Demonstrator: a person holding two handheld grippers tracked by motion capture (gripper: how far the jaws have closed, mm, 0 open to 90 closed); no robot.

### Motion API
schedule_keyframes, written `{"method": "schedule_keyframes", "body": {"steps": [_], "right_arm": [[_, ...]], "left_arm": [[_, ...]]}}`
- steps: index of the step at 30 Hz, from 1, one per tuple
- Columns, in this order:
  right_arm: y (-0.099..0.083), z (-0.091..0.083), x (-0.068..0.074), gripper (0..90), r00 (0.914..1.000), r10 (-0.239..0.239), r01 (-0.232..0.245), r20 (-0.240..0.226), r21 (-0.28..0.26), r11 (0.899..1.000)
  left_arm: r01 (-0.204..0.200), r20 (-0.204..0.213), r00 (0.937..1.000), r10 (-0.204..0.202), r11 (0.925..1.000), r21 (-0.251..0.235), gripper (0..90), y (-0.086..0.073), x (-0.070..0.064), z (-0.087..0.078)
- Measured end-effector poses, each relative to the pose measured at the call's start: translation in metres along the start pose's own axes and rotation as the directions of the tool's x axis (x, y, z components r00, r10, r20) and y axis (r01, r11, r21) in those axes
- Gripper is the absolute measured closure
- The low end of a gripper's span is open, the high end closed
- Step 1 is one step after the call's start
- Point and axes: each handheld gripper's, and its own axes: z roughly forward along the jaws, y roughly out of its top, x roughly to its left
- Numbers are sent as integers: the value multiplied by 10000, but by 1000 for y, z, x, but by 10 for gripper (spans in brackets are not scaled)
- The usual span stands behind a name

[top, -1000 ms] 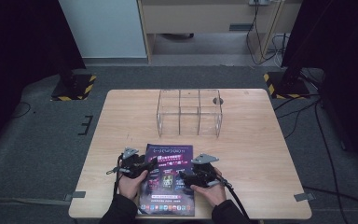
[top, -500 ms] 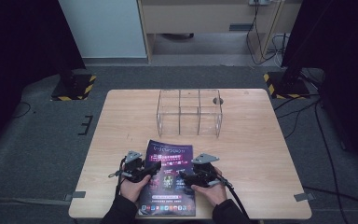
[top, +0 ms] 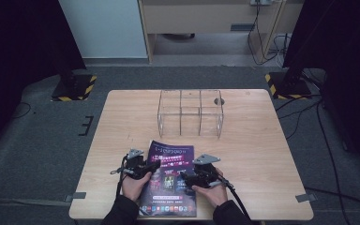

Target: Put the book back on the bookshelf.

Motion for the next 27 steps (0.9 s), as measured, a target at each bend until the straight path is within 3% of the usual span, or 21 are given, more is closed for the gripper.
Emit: {"method": "schedule_keyframes", "body": {"steps": [3, 8, 14, 20, 27], "right_arm": [[0, 0, 0, 279, 10000, 61, -61, 16, -12, 10000], [0, -1, -2, 279, 9998, 179, -180, -79, -83, 9998], [3, -10, -8, 270, 9987, 429, -444, -271, -574, 9974], [7, -19, -17, 238, 9964, 693, -735, -484, -906, 9932], [7, -23, -22, 200, 9938, 858, -932, -707, -1096, 9896]], "left_arm": [[-50, -28, 10000, 49, 9999, -107, 680, 1, -2, -2], [-575, -201, 9982, 569, 9979, -283, 785, 4, -11, -6], [-836, 83, 9964, 845, 9936, -764, 823, 9, -20, -16], [-1438, 444, 9874, 1521, 9780, -1514, 825, 14, -35, -29], [-1405, 754, 9841, 1606, 9651, -2208, 826, 18, -42, -45]]}}
